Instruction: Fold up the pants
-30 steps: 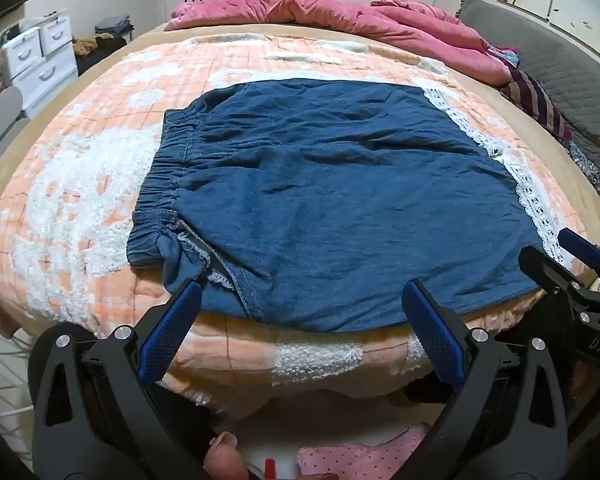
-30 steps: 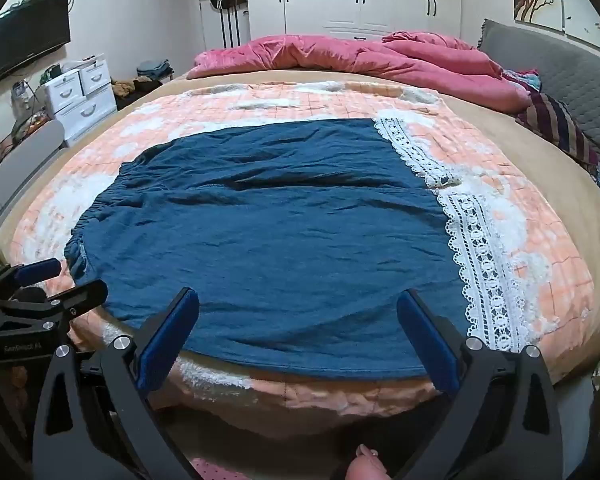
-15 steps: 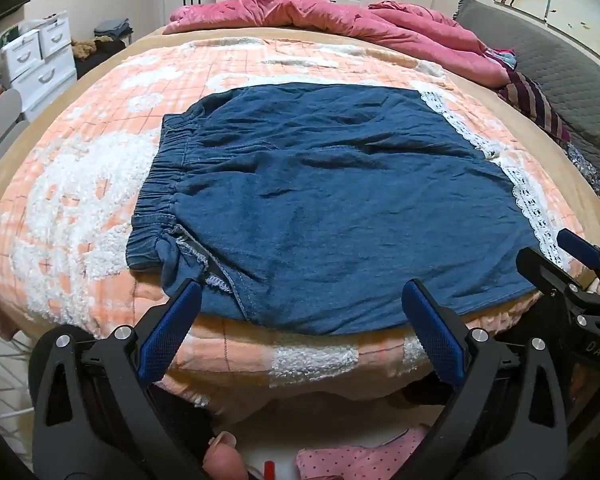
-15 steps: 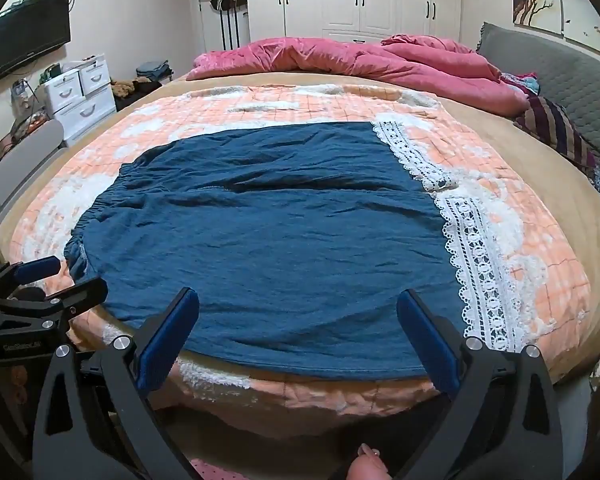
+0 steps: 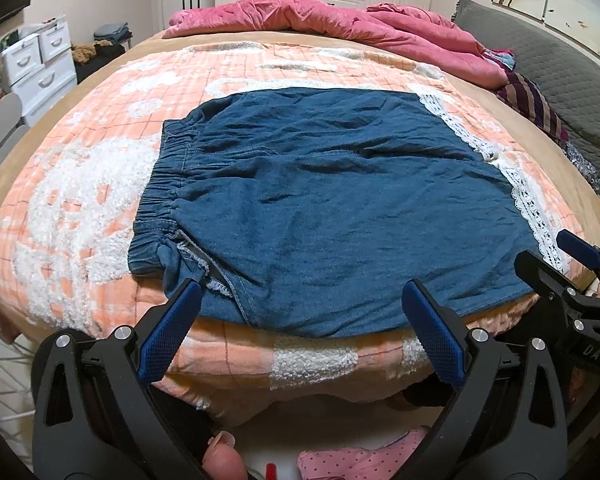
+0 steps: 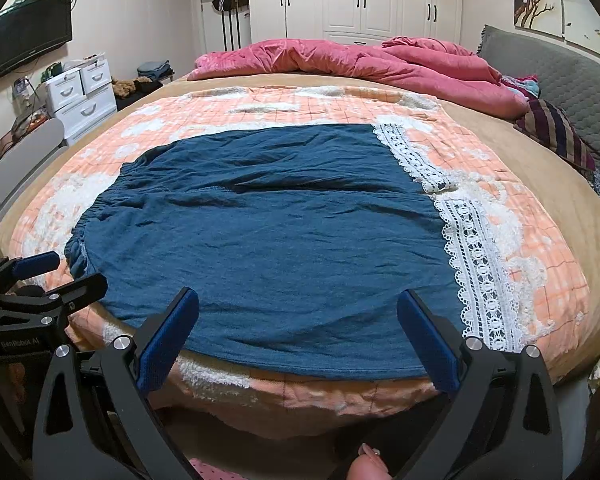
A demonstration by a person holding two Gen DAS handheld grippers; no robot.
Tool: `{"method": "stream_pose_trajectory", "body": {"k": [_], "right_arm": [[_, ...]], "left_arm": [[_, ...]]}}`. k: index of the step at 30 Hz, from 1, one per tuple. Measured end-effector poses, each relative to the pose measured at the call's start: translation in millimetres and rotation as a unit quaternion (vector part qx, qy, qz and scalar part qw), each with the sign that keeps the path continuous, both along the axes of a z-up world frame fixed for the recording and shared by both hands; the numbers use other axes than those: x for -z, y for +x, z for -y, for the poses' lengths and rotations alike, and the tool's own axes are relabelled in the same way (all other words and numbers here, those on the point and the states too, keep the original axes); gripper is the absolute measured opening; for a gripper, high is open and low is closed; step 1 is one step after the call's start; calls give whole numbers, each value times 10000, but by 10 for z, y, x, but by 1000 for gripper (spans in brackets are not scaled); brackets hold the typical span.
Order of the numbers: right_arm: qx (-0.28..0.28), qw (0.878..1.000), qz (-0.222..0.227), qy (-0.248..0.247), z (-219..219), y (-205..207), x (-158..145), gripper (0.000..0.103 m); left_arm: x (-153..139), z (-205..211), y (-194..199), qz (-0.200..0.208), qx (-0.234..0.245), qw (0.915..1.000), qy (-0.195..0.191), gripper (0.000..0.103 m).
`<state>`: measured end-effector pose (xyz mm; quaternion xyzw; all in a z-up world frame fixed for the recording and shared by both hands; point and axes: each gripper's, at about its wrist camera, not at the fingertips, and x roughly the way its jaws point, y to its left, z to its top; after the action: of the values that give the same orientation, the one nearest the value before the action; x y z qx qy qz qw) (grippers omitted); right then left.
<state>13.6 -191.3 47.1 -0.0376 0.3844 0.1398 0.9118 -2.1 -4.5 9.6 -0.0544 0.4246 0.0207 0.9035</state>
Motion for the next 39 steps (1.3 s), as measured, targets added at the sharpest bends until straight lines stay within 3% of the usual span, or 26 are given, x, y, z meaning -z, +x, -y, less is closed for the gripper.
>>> {"method": "stream_pose_trajectory", "body": {"k": [39], "right_arm": [[-64, 10000, -68, -34, -55, 145, 82, 99]], "left_arm": [[28, -6, 133, 8, 15, 10000, 27, 95]]}}
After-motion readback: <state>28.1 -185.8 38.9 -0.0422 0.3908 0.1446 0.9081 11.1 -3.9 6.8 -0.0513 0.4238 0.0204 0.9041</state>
